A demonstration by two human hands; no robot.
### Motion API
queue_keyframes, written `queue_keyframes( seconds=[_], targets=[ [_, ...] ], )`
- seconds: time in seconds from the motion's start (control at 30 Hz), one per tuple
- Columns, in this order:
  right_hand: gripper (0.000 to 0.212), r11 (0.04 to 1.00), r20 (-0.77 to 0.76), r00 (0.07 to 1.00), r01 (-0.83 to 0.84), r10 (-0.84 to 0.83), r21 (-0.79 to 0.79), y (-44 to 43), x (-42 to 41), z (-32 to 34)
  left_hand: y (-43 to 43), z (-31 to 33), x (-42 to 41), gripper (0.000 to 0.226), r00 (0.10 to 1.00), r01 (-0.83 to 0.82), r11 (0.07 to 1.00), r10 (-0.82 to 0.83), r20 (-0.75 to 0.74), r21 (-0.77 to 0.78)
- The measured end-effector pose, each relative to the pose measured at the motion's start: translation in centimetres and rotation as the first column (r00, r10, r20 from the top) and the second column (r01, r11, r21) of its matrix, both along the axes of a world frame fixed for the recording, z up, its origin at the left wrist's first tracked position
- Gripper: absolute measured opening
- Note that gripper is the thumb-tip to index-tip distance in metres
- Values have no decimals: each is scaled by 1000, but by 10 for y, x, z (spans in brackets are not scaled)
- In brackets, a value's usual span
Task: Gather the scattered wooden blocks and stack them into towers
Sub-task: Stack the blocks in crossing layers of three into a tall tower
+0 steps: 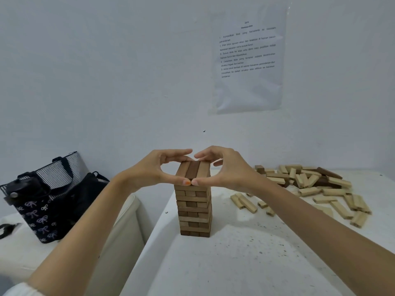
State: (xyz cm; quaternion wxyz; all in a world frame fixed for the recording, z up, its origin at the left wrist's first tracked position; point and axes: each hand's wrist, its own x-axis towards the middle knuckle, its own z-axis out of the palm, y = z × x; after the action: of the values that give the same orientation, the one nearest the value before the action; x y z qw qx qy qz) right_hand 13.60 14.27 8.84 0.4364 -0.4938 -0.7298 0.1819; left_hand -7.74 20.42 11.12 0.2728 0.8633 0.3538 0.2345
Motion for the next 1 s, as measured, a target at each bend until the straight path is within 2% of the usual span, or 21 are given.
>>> queue_keyframes(
  seconds=[0.23,0.37,0.47,0.6,0.87,1.0],
  targets=[
    [60,999,-2,1000,-4,4,-50,5,1,-5,9,-4,-1,98,998,54,997,-55,-19,-46],
    [60,998,-17,1000,-12,11,-63,5,1,-9,11,-7,-2,95,995,87,994,-90,-39,-64],
    [69,996,-18,1000,-21,19,-87,6,2,-13,11,-8,-3,96,992,103,988,-110,-56,-118],
    [81,992,-39,999,-33,29,-125,7,3,-19,11,-13,-6,99,993,118,978,-121,-6,-174],
    [73,995,-93,996,-19,10,-93,7,0,-26,10,-23,-6,98,989,125,972,-107,99,-201],
    [73,995,-105,994,-16,6,-94,7,1,-27,11,-27,-6,89,984,134,966,-103,146,-223]
  ],
)
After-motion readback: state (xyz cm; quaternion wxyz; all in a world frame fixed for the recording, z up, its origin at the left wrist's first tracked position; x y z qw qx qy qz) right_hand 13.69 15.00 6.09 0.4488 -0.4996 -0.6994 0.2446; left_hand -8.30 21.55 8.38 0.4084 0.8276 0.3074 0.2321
